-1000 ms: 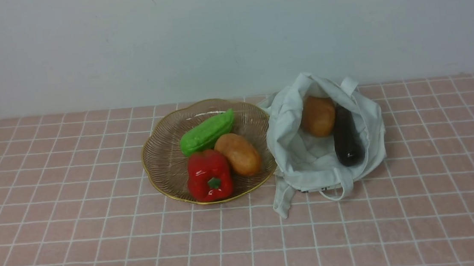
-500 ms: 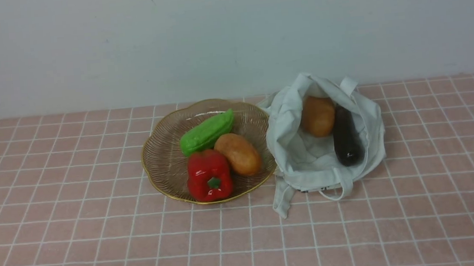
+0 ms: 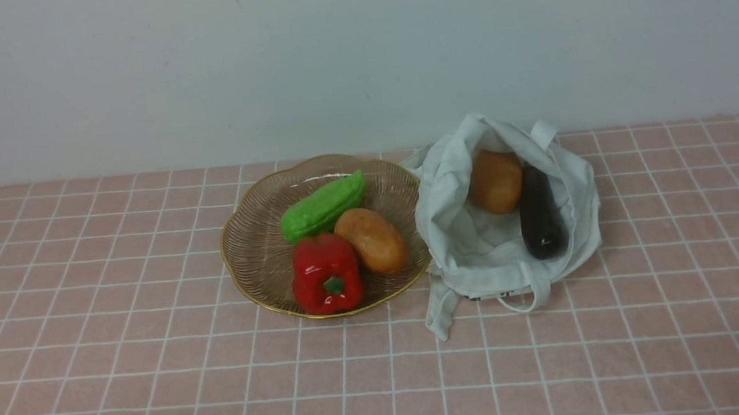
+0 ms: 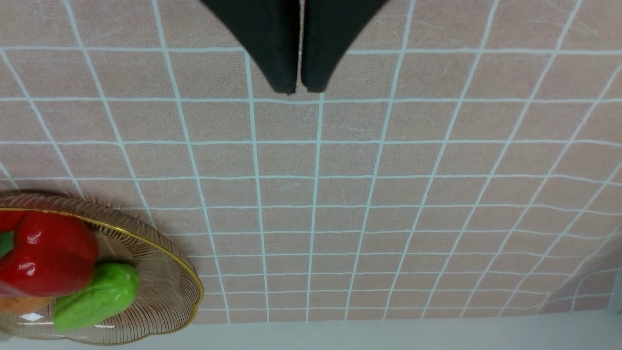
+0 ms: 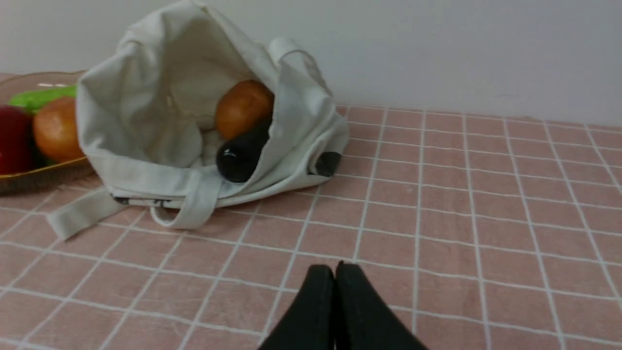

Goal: Take vegetables from bag on pink coffee tablecloth place on plate.

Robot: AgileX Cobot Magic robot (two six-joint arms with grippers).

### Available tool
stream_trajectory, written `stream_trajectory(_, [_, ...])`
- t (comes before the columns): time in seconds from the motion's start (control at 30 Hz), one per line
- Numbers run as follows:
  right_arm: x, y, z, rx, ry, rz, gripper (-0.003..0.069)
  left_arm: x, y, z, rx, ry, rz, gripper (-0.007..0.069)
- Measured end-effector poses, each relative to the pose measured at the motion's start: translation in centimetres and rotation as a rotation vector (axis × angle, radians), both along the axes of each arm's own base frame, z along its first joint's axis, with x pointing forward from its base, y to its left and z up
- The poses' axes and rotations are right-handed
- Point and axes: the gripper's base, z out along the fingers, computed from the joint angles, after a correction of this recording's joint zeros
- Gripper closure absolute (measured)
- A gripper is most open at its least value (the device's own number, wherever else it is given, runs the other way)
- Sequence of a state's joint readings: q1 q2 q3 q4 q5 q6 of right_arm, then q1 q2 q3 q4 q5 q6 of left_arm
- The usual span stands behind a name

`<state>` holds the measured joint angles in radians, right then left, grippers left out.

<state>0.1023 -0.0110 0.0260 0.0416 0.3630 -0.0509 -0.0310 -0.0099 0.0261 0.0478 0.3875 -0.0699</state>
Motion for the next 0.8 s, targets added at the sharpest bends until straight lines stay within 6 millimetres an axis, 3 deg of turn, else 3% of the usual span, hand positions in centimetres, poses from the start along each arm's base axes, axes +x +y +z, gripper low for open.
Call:
stream_trajectory(0.43, [0.03,-0.86,0.00,-0.003,0.000,-0.155,0.0673,0.00,0.00,0.00,0.000,0.000,0.000,0.0629])
stream_trajectory(0.8, [0.02,-0.93,0.00,-0.004,0.000,-0.169,0.0673,0.00,0.00,0.00,0.000,0.000,0.000,0.0629])
